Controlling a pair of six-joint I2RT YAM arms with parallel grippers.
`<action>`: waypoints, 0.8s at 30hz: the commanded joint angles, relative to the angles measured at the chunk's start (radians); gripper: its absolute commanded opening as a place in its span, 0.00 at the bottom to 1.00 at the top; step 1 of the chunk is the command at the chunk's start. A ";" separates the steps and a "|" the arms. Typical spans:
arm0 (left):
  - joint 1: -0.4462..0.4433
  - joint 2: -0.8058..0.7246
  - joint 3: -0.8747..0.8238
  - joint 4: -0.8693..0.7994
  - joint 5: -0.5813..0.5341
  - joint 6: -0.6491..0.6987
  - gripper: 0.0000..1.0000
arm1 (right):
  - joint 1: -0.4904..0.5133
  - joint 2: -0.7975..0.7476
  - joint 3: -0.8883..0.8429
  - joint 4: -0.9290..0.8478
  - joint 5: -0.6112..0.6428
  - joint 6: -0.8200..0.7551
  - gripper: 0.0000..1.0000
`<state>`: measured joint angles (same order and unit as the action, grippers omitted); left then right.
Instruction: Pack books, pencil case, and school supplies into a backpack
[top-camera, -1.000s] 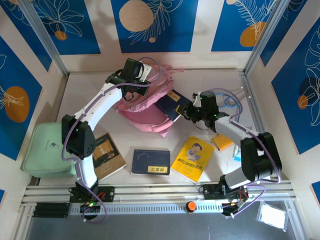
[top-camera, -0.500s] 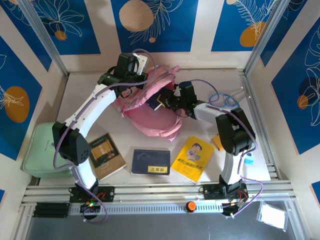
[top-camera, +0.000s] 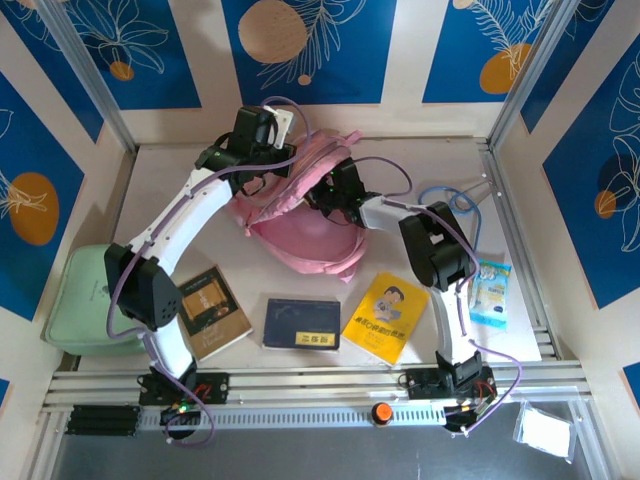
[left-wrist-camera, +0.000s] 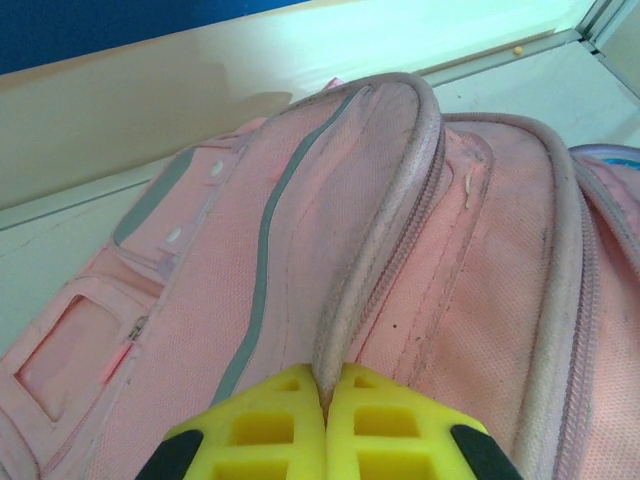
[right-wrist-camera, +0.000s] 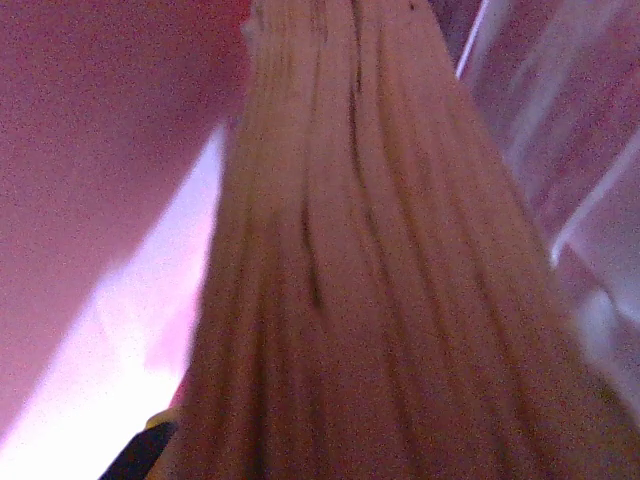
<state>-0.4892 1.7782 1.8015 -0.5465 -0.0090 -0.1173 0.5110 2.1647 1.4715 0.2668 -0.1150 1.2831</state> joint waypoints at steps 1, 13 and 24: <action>-0.004 -0.037 0.027 0.152 0.015 -0.029 0.00 | 0.009 0.050 0.088 -0.034 0.035 0.033 0.08; 0.021 -0.018 0.001 0.152 -0.013 -0.065 0.00 | -0.065 -0.133 -0.111 -0.085 -0.178 0.103 0.62; 0.061 -0.032 -0.141 0.141 -0.116 -0.061 0.00 | -0.112 -0.544 -0.422 -0.427 -0.024 -0.110 0.66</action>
<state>-0.4683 1.7798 1.7077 -0.4782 -0.0387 -0.1604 0.4004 1.6962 1.0962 0.0074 -0.2272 1.2743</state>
